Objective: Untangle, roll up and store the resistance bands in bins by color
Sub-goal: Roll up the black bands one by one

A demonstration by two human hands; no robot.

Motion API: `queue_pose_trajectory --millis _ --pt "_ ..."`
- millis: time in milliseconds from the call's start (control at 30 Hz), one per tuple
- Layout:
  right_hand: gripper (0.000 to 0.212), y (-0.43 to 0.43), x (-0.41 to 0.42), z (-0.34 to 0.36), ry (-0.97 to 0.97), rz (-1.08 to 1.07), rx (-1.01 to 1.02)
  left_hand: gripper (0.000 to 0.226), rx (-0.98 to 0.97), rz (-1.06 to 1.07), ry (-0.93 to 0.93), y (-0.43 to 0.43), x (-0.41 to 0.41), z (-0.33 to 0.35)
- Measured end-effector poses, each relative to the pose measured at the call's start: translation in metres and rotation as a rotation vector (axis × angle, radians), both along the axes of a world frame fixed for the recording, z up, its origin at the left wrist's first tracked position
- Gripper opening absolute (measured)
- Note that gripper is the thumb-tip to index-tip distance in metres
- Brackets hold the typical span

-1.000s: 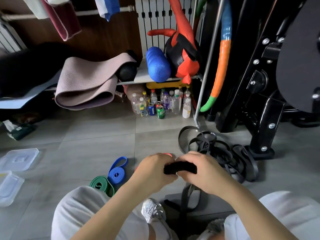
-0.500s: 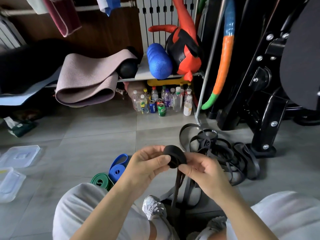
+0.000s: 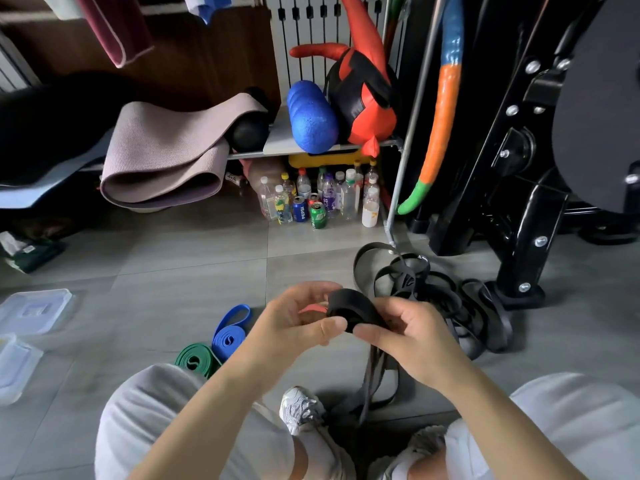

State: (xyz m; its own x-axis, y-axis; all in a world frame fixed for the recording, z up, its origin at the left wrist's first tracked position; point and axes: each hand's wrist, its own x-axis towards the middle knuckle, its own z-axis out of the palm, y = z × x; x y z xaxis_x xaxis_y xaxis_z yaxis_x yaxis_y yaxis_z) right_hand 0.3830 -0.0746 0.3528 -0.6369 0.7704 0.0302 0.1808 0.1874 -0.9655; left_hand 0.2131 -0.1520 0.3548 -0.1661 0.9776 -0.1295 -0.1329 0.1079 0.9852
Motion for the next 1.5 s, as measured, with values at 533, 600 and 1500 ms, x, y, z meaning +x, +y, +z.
queue_pose_trajectory --millis 533,600,1500 --pt "0.014 0.001 0.01 0.009 0.111 -0.057 -0.079 0.023 -0.024 0.089 -0.189 0.005 0.008 0.011" --pt "0.016 -0.003 0.005 0.004 0.197 -0.073 -0.131 0.023 -0.025 0.113 -0.325 0.005 0.015 0.002" --pt "0.026 0.01 0.008 0.004 -0.044 0.092 0.115 0.035 0.053 -0.011 0.455 0.004 0.008 0.015"
